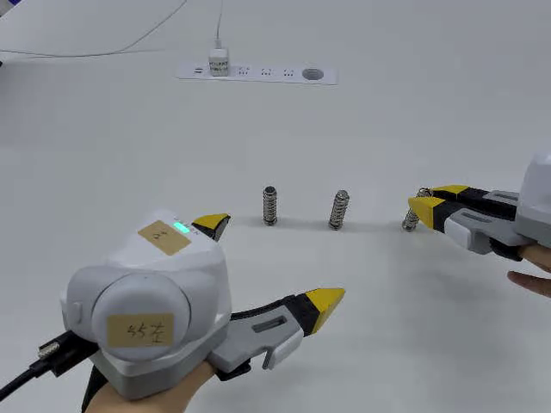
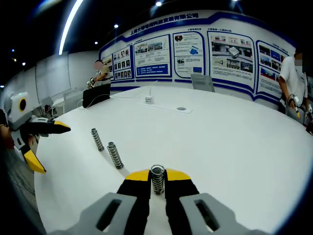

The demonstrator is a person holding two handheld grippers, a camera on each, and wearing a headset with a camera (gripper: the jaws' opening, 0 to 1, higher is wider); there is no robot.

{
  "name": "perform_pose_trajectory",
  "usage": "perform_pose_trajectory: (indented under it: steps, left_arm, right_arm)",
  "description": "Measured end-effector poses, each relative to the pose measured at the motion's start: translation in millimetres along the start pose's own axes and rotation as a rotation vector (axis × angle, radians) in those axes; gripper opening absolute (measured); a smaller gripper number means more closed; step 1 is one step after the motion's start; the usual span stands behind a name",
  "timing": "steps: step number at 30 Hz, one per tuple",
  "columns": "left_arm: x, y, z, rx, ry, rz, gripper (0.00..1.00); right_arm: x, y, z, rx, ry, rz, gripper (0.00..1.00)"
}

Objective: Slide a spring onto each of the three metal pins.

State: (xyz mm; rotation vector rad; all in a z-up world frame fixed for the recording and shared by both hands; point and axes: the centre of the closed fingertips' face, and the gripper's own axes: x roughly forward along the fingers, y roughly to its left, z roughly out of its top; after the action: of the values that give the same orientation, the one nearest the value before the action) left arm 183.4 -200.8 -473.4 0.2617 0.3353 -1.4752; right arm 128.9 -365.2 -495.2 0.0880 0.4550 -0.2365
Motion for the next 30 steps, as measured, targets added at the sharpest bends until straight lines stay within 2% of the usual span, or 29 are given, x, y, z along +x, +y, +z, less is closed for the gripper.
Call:
perform_pose_trajectory:
  steps: [19,30]
  left_arm:
    - [-1.0,3.0,3.9,-0.005,-0.014,0.005,0.84]
    - [-1.3,3.2,0.4,0.003,0.001,0.008,0.83]
  right_arm:
    - [1.7,-2.0,-5.6,0.017,0.011,-0.020,0.12]
    - [1.9,-0.5,-7.4,0.022,0.010,-0.018,0.12]
